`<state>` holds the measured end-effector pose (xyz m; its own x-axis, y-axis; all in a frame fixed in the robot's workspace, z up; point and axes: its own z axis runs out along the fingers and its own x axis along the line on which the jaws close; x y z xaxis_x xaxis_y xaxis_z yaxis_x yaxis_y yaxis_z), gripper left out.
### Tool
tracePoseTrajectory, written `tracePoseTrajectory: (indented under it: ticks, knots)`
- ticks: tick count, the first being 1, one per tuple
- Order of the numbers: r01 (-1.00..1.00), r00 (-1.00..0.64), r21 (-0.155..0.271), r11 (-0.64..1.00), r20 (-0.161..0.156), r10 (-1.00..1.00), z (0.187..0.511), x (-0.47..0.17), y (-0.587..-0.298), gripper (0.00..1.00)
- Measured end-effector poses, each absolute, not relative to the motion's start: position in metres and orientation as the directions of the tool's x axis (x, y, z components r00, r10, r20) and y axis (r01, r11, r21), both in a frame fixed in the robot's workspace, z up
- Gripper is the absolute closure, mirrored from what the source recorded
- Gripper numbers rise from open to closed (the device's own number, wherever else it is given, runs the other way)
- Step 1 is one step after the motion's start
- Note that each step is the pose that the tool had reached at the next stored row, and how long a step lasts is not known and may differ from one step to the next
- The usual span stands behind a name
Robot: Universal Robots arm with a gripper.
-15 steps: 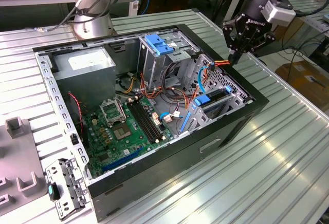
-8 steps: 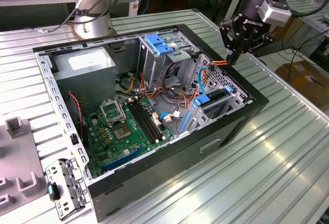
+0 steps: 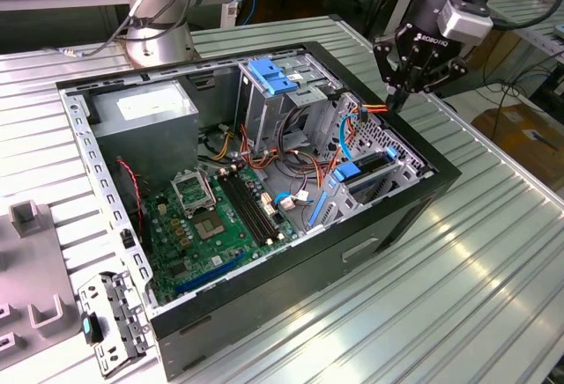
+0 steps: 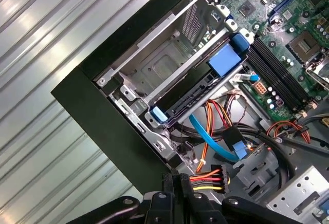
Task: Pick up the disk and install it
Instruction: 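Insert the first disk wire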
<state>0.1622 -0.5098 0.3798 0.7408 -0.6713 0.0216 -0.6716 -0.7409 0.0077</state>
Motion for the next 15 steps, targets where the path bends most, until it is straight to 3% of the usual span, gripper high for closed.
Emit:
tracePoseTrajectory:
  ticks: [15]
  knots:
    - [-0.836, 0.549, 0.008, -0.549, 0.022, -0.835, 0.3793, 0.1621, -0.5097, 0.83]
